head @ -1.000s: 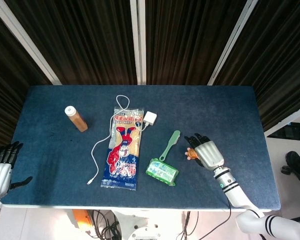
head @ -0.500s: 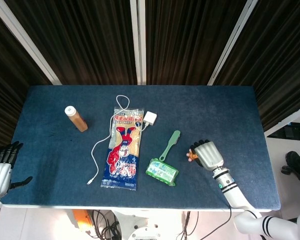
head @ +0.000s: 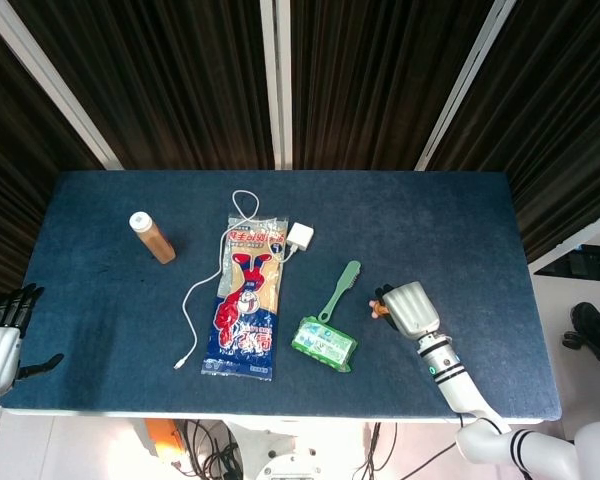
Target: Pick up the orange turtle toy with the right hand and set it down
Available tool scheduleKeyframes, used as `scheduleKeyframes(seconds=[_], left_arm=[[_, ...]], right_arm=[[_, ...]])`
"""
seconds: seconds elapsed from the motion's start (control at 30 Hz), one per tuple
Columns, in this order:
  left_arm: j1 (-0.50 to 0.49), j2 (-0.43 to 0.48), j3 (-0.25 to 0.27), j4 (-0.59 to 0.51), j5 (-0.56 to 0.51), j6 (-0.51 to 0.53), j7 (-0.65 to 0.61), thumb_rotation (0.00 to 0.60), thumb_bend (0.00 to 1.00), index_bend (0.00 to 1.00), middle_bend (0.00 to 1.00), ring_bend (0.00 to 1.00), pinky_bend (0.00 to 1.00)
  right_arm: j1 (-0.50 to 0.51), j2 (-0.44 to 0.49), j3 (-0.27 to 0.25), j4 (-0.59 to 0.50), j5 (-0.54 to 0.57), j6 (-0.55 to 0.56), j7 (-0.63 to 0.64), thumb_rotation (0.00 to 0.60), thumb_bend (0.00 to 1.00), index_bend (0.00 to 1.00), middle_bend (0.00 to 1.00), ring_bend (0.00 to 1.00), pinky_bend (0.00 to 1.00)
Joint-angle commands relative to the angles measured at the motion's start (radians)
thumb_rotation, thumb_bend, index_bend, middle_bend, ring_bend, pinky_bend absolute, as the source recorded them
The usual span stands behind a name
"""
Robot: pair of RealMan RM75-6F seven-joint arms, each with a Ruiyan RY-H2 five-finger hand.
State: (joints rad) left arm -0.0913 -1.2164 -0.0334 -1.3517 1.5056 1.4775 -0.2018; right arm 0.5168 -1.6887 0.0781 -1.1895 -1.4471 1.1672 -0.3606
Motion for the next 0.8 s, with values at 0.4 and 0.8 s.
scheduleKeyframes(seconds=[0.4,0.8], left_arm=[[0.002,0.009,-0.004,-0.017,0.001,0.01,0.011,0.6,0.09,0.05,0.0,0.0,0.06],[0.011,0.041,-0.003,-0.047,0.004,0.027,0.034,0.6,0.09,0.05,0.0,0.0,0.06]], right_arm=[[-0.034,0.163,0.005,-0.144,0.038,-0.024,0.1,0.6,0.0,0.0,0.0,0.0,0.04],[-0.276,0.379,-0.068,-0.373,-0.032,0.321,0.149,0.6,0.0,0.0,0.0,0.0,0.0]])
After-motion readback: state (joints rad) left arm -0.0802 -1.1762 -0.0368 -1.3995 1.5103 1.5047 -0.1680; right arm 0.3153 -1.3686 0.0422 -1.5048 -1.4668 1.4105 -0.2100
